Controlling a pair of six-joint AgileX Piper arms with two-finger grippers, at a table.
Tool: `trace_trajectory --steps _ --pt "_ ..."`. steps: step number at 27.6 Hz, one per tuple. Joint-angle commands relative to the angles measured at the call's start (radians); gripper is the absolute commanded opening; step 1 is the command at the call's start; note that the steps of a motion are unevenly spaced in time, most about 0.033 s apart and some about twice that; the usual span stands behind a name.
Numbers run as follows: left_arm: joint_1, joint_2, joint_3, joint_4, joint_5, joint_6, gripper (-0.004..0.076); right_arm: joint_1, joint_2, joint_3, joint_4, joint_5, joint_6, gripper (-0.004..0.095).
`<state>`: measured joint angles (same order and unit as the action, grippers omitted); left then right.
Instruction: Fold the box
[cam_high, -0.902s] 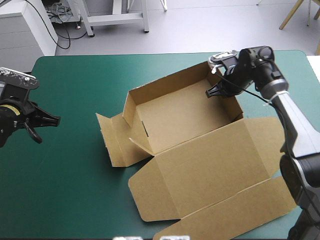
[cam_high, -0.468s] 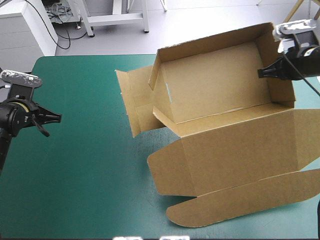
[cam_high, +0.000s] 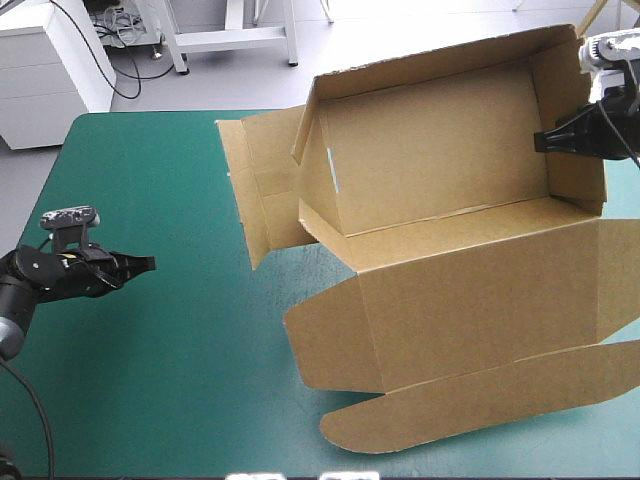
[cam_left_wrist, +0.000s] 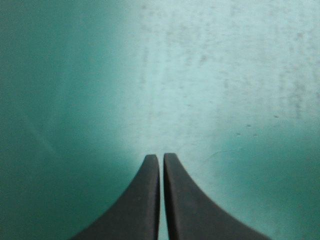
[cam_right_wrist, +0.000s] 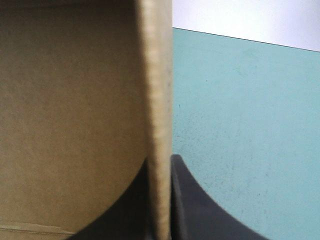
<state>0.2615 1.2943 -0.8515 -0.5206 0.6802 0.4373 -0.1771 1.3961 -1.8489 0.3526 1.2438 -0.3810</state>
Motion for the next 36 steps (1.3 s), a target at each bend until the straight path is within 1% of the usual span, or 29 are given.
trace_trajectory --steps 1,3,7,10,13,15,16,17,19,20,21,23,24,25,28,29,31,36 --pt "0.022 0.021 0.013 -0.35 -0.012 0.335 0.0018 -0.007 -0.044 0.001 0.058 -0.041 0.001 -0.002" --pt "0.022 0.055 0.017 -0.485 0.053 0.504 0.0018 -0.007 -0.05 0.025 0.077 -0.041 -0.021 -0.0019" --pt "0.022 0.109 0.017 -0.676 0.184 0.717 0.0018 -0.007 -0.056 0.063 0.089 -0.041 -0.029 -0.002" --pt "0.022 0.143 0.017 -0.783 0.281 0.802 0.0015 -0.007 -0.06 0.072 0.102 -0.041 -0.029 -0.002" --pt "0.022 0.171 0.017 -0.9 0.37 0.818 0.0015 -0.007 -0.064 0.072 0.104 -0.041 -0.029 -0.002" --pt "0.022 0.183 0.017 -0.955 0.431 0.862 0.0017 -0.007 -0.066 0.072 0.106 -0.041 -0.029 -0.002" --pt "0.02 0.188 0.017 -0.97 0.453 0.87 0.0035 -0.007 -0.068 0.072 0.108 -0.041 -0.029 -0.002" --pt "0.015 0.19 0.017 -0.978 0.461 0.87 0.0066 -0.007 -0.07 0.072 0.108 -0.041 -0.029 -0.002" --pt "0.001 0.19 0.017 -0.999 0.464 0.87 0.0213 -0.007 -0.07 0.072 0.12 -0.041 -0.029 -0.002" --pt "-0.004 0.19 0.017 -1.012 0.464 0.87 0.0295 -0.007 -0.07 0.072 0.131 -0.041 -0.029 -0.002" --pt "-0.017 0.19 0.017 -1.029 0.471 0.868 0.0435 -0.007 -0.07 0.072 0.135 -0.041 -0.029 -0.002" --pt "-0.035 0.19 0.017 -1.059 0.483 0.863 0.0624 -0.007 -0.07 0.072 0.138 -0.041 -0.029 -0.002" --pt "-0.049 0.19 0.012 -1.065 0.494 0.853 0.07 -0.007 -0.07 0.072 0.14 -0.041 -0.029 -0.002" --pt "-0.064 0.19 0.007 -1.065 0.501 0.847 0.0736 -0.007 -0.07 0.072 0.141 -0.041 -0.029 -0.002" --pt "-0.111 0.19 -0.017 -1.073 0.548 0.843 0.0722 -0.007 -0.07 0.072 0.15 -0.041 -0.029 -0.002" --pt "-0.144 0.19 -0.037 -1.102 0.587 0.822 0.0717 -0.007 -0.07 0.072 0.153 -0.041 -0.029 -0.002" --pt "-0.163 0.19 -0.056 -1.138 0.622 0.802 0.0716 -0.007 -0.07 0.072 0.153 -0.041 -0.029 -0.002" --pt "-0.245 0.168 -0.136 -1.108 0.622 0.733 0.0715 -0.007 -0.07 0.072 0.117 -0.041 -0.036 -0.0019"
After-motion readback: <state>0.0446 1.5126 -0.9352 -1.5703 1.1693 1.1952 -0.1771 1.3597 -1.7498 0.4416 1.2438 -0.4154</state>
